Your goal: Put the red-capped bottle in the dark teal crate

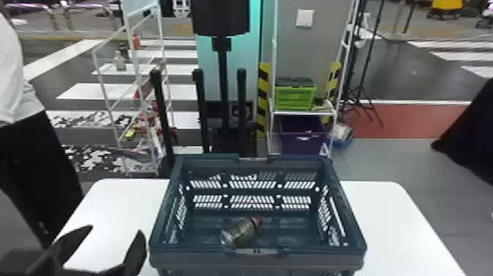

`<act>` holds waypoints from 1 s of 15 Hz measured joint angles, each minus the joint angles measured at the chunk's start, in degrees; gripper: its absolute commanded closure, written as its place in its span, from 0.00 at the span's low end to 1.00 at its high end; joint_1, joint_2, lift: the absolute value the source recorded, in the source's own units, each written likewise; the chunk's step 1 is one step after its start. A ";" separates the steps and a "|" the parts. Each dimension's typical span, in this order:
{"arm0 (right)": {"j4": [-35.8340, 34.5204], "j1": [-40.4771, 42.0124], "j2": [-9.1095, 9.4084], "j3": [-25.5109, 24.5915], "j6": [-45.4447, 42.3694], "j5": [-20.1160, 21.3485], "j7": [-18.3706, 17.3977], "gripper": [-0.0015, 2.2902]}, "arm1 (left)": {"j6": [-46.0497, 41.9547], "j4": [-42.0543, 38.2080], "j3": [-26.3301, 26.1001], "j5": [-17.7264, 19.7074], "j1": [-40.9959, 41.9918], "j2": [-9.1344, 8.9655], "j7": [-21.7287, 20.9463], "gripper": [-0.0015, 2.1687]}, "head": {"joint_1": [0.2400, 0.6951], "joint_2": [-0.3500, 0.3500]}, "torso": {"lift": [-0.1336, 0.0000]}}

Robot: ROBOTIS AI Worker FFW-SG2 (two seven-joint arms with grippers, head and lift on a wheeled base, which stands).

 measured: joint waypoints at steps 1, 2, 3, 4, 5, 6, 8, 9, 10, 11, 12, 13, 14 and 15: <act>0.00 0.00 -0.07 0.00 0.26 0.00 0.00 0.07 | -6.27 1.54 -0.68 0.24 2.47 -0.57 1.09 0.06 | 0.57 0.50 | 1.00; 0.00 -0.01 -0.14 0.00 0.53 0.01 0.00 0.07 | -12.57 3.54 -1.76 0.23 4.73 -1.32 1.78 0.06 | 0.57 0.50 | 1.00; 0.00 -0.04 -0.18 0.03 0.66 0.01 0.00 0.07 | -17.94 5.88 -3.18 0.04 6.25 -1.83 2.64 0.07 | 0.57 0.50 | 1.00; 0.00 -0.08 -0.26 0.14 0.71 0.02 0.00 0.07 | -22.40 8.56 -4.89 -0.34 7.22 -2.06 3.85 0.07 | 0.57 0.50 | 1.00; 0.00 -0.09 -0.34 0.23 0.71 0.05 0.00 0.07 | -25.61 10.80 -6.41 -0.71 7.72 -2.12 5.15 0.07 | 0.57 0.50 | 1.00; -0.01 -0.09 -0.41 0.31 0.71 0.12 0.00 0.07 | -28.64 13.02 -8.04 -1.23 8.06 -2.09 6.61 0.07 | 0.57 0.50 | 1.00; -0.06 -0.06 -0.44 0.42 0.81 0.29 0.00 0.07 | -32.14 16.31 -10.45 -2.08 8.41 -1.81 8.06 0.07 | 0.57 0.50 | 1.00; -0.15 0.00 -0.45 0.48 0.85 0.41 0.00 0.07 | -33.69 17.87 -11.25 -2.21 8.65 -1.74 8.29 0.07 | 0.57 0.50 | 1.00; -0.25 0.05 -0.45 0.52 0.91 0.50 0.00 0.07 | -34.82 19.02 -11.63 -2.23 8.90 -1.69 8.45 0.07 | 0.57 0.50 | 1.00; -0.35 0.09 -0.49 0.57 1.13 0.59 0.00 0.07 | -36.33 20.20 -11.82 -2.24 9.31 -1.65 8.51 0.07 | 0.57 0.50 | 1.00; -0.44 0.10 -0.52 0.60 1.39 0.66 0.00 0.07 | -37.85 21.15 -11.87 -2.21 9.79 -1.64 8.64 0.07 | 0.57 0.50 | 1.00; -0.52 0.09 -0.53 0.62 1.64 0.75 0.00 0.07 | -39.16 21.75 -11.88 -2.16 10.19 -1.60 8.86 0.07 | 0.57 0.50 | 1.00; -0.58 0.05 -0.53 0.69 1.89 0.83 0.00 0.07 | -40.21 22.13 -11.89 -2.10 10.57 -1.48 9.07 0.07 | 0.57 0.50 | 1.00; -0.63 0.02 -0.54 0.82 2.04 0.92 0.00 0.07 | -40.73 22.28 -11.87 -2.02 10.79 -1.37 9.13 0.07 | 0.57 0.50 | 1.00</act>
